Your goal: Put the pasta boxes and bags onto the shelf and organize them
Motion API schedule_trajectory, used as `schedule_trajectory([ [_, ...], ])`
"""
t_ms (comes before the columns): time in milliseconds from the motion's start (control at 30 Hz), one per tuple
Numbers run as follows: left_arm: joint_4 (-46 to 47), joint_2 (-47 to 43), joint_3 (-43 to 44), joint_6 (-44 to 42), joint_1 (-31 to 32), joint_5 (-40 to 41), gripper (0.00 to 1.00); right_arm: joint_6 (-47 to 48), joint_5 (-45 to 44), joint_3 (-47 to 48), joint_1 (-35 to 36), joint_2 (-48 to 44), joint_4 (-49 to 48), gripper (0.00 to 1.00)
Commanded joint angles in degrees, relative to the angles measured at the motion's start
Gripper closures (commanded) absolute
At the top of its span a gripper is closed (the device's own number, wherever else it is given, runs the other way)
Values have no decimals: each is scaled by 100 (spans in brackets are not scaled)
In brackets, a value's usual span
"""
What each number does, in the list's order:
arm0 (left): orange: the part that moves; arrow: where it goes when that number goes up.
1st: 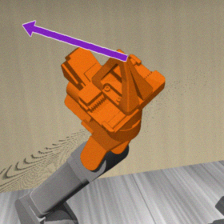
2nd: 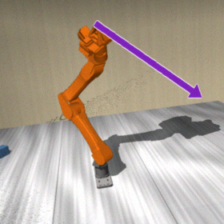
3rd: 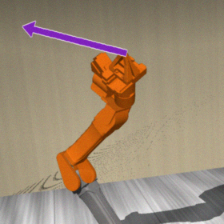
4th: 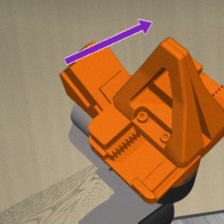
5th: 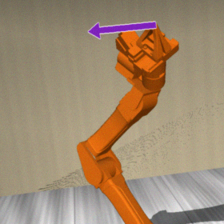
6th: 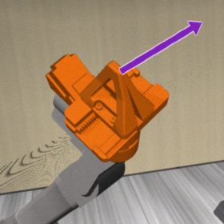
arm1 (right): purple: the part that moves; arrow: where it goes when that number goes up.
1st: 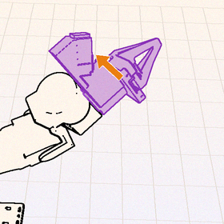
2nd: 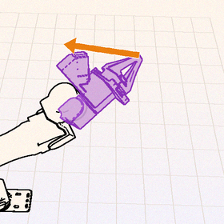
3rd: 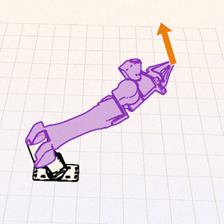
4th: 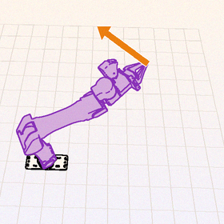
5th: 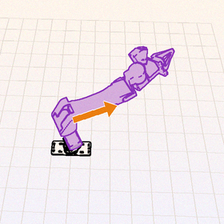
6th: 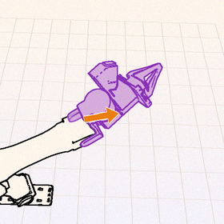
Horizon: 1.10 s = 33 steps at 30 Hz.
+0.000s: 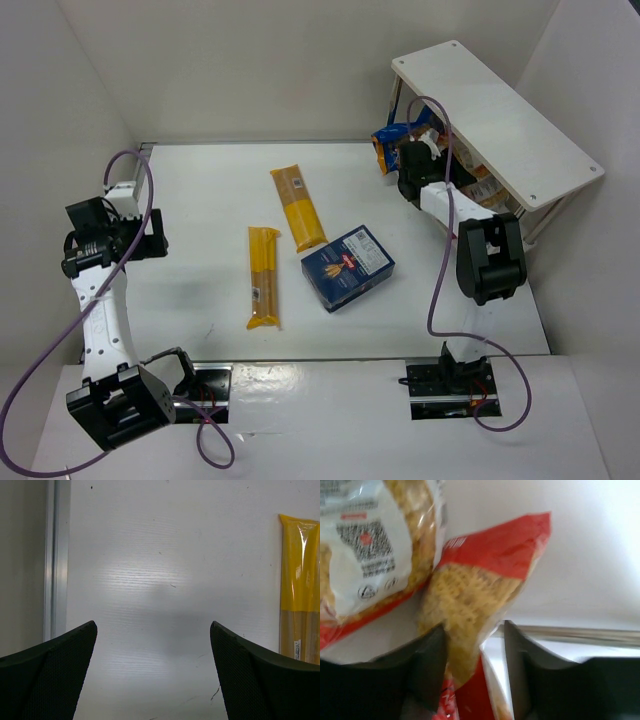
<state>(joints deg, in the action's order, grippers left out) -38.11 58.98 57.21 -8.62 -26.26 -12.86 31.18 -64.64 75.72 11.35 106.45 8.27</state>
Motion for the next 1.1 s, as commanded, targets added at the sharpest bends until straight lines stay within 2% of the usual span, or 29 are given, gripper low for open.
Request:
schedule_trajectory([
  [0,93,-106,-17,54,-55,-58,1,-112,-66,443,-37,68,-388,44],
  [200,93,-106,-17,54,-107,-58,1,-174,39,812,24,139,-282,27],
  [500,93,-106,-17,54,-107,-58,1,-121,680,1023,622,191,174,22],
  [667,93,-106,-17,54,-160,-58,1,362,1252,716,1272,-1,8,17],
  [700,93,-158,-17,54,-160,-58,1,363,1357,716,1482,-89,8,14],
  [733,93,-159,-17,54,-160,-58,1,363,1810,716,1597,-142,190,12],
  [800,93,-159,-17,54,-160,-58,1,310,2173,716,1834,-274,516,10],
  [833,93,-159,-17,54,-212,-58,1,258,2828,916,2105,-335,796,7],
  [867,93,-159,-17,54,-213,-58,1,196,3165,1014,2256,-423,1303,7],
  [933,93,-159,-17,54,-213,-58,1,196,3693,1276,2554,-476,1711,6],
  [967,145,-159,-69,54,-213,-58,1,196,4331,1417,2843,-476,1991,6],
  [1033,146,-159,-70,54,-213,-58,1,91,4950,1786,3073,-336,2625,4],
  [1067,146,-159,-70,54,-213,-58,1,12,5831,1945,3135,-284,2818,4],
])
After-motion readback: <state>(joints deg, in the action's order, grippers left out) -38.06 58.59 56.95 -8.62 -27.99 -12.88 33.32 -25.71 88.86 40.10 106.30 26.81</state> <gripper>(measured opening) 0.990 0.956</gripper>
